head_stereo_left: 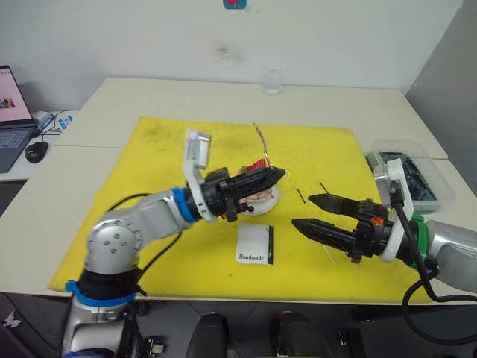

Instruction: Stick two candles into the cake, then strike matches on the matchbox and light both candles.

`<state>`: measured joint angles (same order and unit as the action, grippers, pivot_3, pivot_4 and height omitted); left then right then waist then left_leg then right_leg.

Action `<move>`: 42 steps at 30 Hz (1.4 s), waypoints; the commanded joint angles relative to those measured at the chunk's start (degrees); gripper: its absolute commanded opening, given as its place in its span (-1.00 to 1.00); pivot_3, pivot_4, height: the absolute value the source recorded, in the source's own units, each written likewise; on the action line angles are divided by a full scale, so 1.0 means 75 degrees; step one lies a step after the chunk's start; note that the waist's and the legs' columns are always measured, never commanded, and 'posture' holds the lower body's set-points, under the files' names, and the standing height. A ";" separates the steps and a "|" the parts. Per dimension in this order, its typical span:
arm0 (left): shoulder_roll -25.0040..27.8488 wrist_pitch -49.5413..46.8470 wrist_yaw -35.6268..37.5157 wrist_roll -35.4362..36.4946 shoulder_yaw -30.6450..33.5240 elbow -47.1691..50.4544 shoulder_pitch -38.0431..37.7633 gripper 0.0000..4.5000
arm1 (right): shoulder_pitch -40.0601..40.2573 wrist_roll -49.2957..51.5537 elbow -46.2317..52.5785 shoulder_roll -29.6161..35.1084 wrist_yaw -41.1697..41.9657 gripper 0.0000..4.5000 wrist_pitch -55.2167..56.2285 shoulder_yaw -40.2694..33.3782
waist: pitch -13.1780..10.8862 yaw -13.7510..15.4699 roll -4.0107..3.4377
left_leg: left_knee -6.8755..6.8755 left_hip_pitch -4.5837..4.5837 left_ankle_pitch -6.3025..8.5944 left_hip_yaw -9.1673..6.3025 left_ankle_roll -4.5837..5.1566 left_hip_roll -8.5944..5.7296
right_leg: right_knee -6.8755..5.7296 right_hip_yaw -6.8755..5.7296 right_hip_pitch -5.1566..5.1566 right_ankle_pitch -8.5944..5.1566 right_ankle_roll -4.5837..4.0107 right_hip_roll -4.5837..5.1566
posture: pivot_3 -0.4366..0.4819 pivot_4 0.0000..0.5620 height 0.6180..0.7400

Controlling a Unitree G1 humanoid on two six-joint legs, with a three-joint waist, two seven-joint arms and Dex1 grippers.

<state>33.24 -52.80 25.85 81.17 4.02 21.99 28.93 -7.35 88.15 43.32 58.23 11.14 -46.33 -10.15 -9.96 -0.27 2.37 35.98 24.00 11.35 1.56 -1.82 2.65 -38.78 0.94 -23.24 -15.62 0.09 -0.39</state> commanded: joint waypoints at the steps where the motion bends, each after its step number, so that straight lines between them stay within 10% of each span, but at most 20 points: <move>1: 0.1107 0.0405 0.1147 -0.1357 0.0376 -0.0083 0.0288 -1.00 | -0.0081 -0.0829 0.0342 0.0257 0.0588 0.97 0.0037 -0.0212 | -0.0004 -0.0001 -0.0001 | -0.0001 0.0001 0.0000 0.0000 -0.0001 0.0000 | 0.0002 -0.0002 -0.0004 -0.0001 -0.0001 -0.0001 | -0.05 -0.47 1.00; 5: 0.1677 0.1635 0.2152 -0.3390 0.0020 -0.0929 0.0377 -1.00 | -0.0571 -0.1935 0.0409 0.0177 0.0674 0.97 0.0131 0.0221 | -0.0012 0.0003 -0.0012 | -0.0008 -0.0001 0.0001 -0.0001 -0.0002 0.0006 | 0.0007 -0.0003 -0.0005 -0.0011 -0.0019 0.0003 | -0.05 -0.47 1.00; 16: 0.0216 0.3908 0.2976 -0.6193 -0.0785 -0.2958 0.0625 -1.00 | -0.1640 -0.3473 0.0293 -0.0592 0.0608 0.97 -0.0176 0.1233 | -0.0013 0.0021 -0.0010 | 0.0000 0.0089 0.0003 0.0008 0.0005 0.0008 | 0.0037 -0.0013 -0.0055 0.0005 0.0015 0.0058 | -0.05 -0.47 1.00; 42: -0.1213 0.4650 0.3431 -0.7351 -0.0681 -0.4128 0.0757 -1.00 | -0.1348 -0.4066 0.0852 -0.1198 0.0606 0.97 -0.0793 0.1263 | -0.0013 0.0014 -0.0009 | 0.0020 0.0096 0.0001 0.0008 0.0007 0.0007 | -0.0011 -0.0020 -0.0068 0.0004 0.0023 0.0023 | -0.05 -0.47 1.00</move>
<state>24.45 -19.26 51.71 26.54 -2.01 -9.62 33.95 -17.31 57.49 47.58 49.26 15.92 -52.28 1.17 -10.05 -0.16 2.30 36.14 24.71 11.36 1.62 -1.76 2.70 -38.86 0.78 -23.75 -15.58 0.26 -0.22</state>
